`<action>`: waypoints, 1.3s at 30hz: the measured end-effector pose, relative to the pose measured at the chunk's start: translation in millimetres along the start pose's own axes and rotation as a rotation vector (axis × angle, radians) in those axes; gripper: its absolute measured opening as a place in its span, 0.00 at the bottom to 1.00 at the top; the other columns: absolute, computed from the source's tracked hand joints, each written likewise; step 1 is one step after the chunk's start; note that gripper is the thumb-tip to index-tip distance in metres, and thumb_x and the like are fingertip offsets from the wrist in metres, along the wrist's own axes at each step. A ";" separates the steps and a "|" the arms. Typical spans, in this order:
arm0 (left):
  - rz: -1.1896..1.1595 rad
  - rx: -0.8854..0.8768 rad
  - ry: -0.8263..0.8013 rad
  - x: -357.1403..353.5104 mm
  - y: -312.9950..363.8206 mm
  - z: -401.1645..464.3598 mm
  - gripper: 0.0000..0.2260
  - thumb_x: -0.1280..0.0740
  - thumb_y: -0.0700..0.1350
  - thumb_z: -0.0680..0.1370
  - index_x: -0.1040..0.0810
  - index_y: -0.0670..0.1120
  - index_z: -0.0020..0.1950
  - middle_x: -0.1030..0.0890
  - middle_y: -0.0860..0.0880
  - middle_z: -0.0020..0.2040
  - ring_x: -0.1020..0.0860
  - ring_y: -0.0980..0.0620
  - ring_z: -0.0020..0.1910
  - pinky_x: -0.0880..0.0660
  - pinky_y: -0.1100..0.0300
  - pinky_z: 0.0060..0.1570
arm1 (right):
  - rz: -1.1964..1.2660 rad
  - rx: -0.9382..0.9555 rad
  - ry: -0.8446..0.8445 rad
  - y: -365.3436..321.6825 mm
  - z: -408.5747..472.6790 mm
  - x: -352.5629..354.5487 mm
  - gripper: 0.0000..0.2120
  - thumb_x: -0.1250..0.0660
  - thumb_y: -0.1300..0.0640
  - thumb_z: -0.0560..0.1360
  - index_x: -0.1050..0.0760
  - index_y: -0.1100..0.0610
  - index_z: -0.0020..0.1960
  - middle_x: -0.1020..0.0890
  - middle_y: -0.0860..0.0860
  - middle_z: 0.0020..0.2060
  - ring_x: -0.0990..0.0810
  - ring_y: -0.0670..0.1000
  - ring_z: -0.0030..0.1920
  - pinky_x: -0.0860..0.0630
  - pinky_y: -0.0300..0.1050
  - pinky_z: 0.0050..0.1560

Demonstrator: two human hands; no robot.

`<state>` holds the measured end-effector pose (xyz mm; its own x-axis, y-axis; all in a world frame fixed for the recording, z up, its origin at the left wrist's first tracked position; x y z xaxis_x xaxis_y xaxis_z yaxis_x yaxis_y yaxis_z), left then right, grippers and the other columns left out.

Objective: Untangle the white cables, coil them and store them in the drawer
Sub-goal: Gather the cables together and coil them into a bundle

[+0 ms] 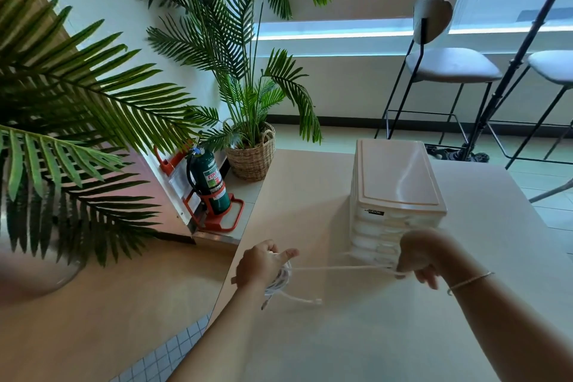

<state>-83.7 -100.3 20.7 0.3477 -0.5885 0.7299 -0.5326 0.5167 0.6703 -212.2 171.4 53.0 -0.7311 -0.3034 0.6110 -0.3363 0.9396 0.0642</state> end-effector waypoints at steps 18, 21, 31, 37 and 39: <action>0.438 -0.228 -0.344 -35.9 39.3 -25.9 0.23 0.29 0.68 0.63 0.27 0.51 0.43 0.21 0.51 0.41 0.26 0.50 0.42 0.36 0.62 0.36 | 2.027 -0.107 0.339 75.3 67.0 -66.7 0.06 0.46 0.67 0.80 0.32 0.68 0.52 0.34 0.63 0.69 0.16 0.57 0.48 0.22 0.41 0.24; 0.462 -0.242 -0.341 -37.8 35.7 -24.2 0.21 0.31 0.67 0.66 0.29 0.50 0.42 0.20 0.50 0.41 0.24 0.47 0.43 0.34 0.61 0.38 | 1.525 -0.296 0.546 91.1 52.5 -66.8 0.22 0.33 0.57 0.74 0.30 0.66 0.64 0.26 0.62 0.63 0.25 0.63 0.60 0.24 0.49 0.55; 0.456 -0.133 -0.286 -14.1 13.2 -16.0 0.11 0.34 0.58 0.72 0.26 0.50 0.42 0.23 0.48 0.43 0.25 0.46 0.44 0.35 0.61 0.37 | 0.615 -0.249 0.296 84.3 32.8 -77.3 0.30 0.29 0.47 0.69 0.31 0.62 0.64 0.26 0.60 0.63 0.26 0.59 0.63 0.28 0.48 0.59; 0.130 0.020 -0.447 -41.6 15.0 -17.4 0.11 0.29 0.51 0.70 0.28 0.51 0.33 0.25 0.52 0.33 0.26 0.55 0.32 0.32 0.62 0.34 | -0.018 -0.107 0.119 7.2 13.1 -65.0 0.31 0.29 0.41 0.68 0.29 0.56 0.65 0.26 0.50 0.65 0.25 0.52 0.64 0.27 0.47 0.60; 0.081 -0.003 -0.496 -52.8 26.5 -19.5 0.10 0.28 0.49 0.69 0.27 0.50 0.32 0.24 0.52 0.33 0.27 0.54 0.33 0.31 0.62 0.37 | -0.005 -0.060 0.323 -22.6 -4.4 -36.7 0.34 0.26 0.45 0.66 0.33 0.55 0.67 0.27 0.51 0.65 0.27 0.53 0.64 0.27 0.47 0.58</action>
<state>-101.1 -43.4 2.5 -0.1034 -0.7710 0.6284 -0.5405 0.5739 0.6152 -175.2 162.0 32.6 -0.5004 -0.2516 0.8285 -0.2967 0.9487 0.1089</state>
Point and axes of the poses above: each hand's wrist, its own z-axis towards the middle knuckle, its own x-axis out of the back of the hand, y = z × x, the point moved 8 cm from there along z, towards the middle knuckle
